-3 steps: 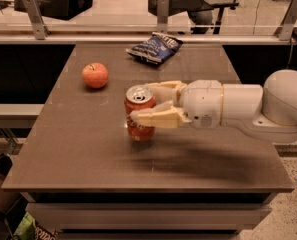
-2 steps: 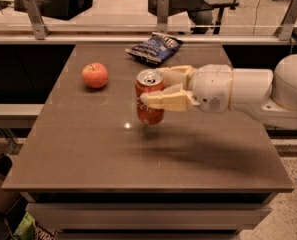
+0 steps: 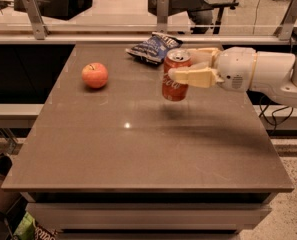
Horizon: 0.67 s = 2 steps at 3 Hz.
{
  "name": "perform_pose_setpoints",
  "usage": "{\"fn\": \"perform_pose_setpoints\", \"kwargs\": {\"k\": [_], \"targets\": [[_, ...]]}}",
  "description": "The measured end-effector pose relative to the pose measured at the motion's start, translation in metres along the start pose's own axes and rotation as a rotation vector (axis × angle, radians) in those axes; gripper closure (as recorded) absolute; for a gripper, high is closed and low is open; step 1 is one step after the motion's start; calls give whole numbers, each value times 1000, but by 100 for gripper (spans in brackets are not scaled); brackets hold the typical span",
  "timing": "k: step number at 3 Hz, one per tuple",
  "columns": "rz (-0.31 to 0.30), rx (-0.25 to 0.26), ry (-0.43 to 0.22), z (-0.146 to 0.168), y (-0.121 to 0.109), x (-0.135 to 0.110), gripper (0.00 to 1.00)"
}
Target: Move coke can near blue chip bag
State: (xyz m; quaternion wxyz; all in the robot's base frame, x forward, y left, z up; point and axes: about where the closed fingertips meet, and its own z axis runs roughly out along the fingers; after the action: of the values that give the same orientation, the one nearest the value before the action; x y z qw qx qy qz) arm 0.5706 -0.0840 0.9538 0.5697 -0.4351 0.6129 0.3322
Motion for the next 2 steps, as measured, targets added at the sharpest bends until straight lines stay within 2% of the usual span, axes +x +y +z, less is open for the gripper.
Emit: {"fn": "perform_pose_setpoints", "kwargs": {"k": [2], "targets": [[43,216,20,-26,-97,7,100]]}}
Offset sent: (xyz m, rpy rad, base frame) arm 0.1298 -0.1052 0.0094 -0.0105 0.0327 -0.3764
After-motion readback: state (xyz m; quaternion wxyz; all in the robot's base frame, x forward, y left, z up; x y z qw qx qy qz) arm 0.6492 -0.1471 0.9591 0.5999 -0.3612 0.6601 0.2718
